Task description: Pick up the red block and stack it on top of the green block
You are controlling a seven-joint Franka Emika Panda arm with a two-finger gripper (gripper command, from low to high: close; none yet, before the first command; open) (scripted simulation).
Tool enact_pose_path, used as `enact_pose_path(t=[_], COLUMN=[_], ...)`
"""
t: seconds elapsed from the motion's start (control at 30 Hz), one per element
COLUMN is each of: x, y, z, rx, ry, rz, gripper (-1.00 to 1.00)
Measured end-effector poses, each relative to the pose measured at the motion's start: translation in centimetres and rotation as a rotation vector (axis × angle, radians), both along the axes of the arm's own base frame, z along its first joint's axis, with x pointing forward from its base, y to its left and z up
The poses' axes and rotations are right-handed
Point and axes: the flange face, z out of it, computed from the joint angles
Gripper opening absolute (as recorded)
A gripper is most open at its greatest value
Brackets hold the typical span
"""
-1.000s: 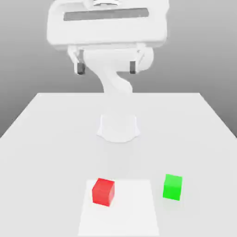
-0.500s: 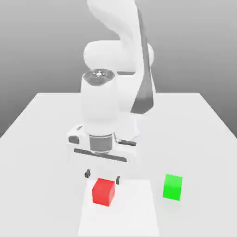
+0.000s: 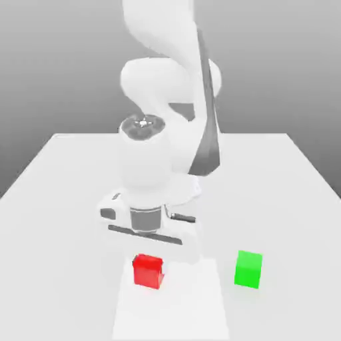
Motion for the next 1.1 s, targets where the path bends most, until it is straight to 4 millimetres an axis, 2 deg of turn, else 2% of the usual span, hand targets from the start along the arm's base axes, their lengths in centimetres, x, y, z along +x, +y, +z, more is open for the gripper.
enact_pose_path(t=[0.13, 0.2, 0.37, 0.7, 0.8, 1.0, 1.03, 1.1], x=[0.2, 0.2, -0.3, -3.2, -3.3, -3.5, -3.6, -3.6], y=[3.0, 5.8, 10.7, 19.7, 20.4, 20.5, 20.5, 20.5], z=[1.7, 2.2, 3.3, 4.7, 3.4, -1.1, -1.7, -1.7], rx=[0.01, 0.015, 0.02, 0.004, -0.004, -0.003, -0.002, -0.002], ry=[-0.004, -0.006, -0.01, -0.001, -0.001, 0.0, 0.001, 0.001], rz=[0.122, 0.225, 0.434, 0.846, 0.879, 0.884, 0.885, 0.885], gripper=[-1.0, -1.0, -1.0, -1.0, -1.0, -1.0, 1.0, 1.0])
